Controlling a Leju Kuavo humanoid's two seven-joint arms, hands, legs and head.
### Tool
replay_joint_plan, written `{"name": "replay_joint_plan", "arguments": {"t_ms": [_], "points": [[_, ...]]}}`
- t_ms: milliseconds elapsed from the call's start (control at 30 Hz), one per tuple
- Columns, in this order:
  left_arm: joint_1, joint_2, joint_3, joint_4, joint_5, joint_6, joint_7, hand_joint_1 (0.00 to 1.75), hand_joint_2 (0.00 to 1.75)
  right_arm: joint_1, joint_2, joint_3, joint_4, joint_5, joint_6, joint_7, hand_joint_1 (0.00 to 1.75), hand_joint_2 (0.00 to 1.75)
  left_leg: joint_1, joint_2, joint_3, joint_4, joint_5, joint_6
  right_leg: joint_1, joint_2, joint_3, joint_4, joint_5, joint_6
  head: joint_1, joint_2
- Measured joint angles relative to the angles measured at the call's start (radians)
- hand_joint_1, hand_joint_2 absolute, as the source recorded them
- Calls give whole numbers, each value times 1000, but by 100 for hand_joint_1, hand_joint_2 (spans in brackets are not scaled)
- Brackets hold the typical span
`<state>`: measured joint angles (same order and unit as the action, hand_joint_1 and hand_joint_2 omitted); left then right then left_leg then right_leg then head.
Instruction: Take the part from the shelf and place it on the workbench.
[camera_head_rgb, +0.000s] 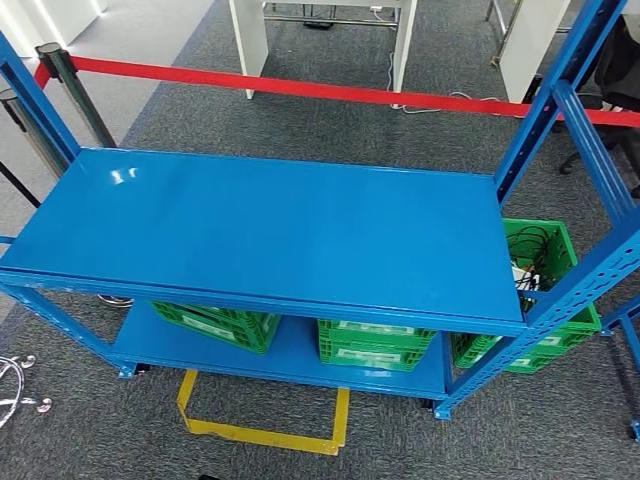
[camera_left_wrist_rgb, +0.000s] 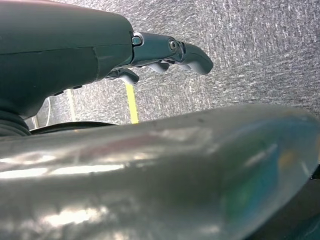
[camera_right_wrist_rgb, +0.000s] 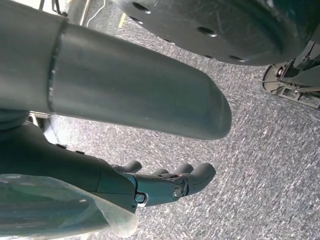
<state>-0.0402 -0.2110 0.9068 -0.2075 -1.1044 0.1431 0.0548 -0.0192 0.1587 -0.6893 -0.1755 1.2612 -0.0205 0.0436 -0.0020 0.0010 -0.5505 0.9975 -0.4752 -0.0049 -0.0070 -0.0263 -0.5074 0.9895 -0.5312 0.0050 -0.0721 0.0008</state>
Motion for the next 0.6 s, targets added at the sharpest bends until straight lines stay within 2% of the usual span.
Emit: {"name": "replay_joint_plan", "arguments": {"t_ms": [300,333,433,467,500,533,567,600], "points": [[0,1,0,0,-8,2,9,0,0,0,0,0,0,3,4,7,0,0,0,0,0,0,0,0,0,0,0,0,0,0,0,0],[0,1,0,0,-9,2,11,0,44,0,0,0,0,4,4,7,0,0,0,0,0,0,0,0,0,0,0,0,0,0,0,0],[0,2,0,0,-12,4,11,0,175,0,0,0,0,4,5,4,0,131,0,0,0,0,0,0,0,0,0,0,0,0,0,0],[0,3,0,0,-12,5,10,0,175,0,0,0,0,2,5,1,0,175,0,0,0,0,0,0,0,0,0,0,0,0,0,0],[0,4,-2,0,-8,6,7,0,175,0,0,0,0,-2,5,-2,0,175,0,0,0,0,0,0,0,0,0,0,0,0,0,0],[1,6,-5,0,-1,6,4,0,131,1,0,2,0,-10,4,-5,0,175,0,0,0,0,0,0,0,0,0,0,0,0,0,0],[2,8,-11,0,10,6,2,0,87,2,0,4,-1,-21,4,-8,0,131,0,0,0,0,0,0,0,0,0,0,0,0,0,0],[2,10,-14,0,16,5,1,0,58,2,0,5,-1,-28,4,-9,0,116,0,0,0,0,0,0,0,0,0,0,0,0,0,0]]}}
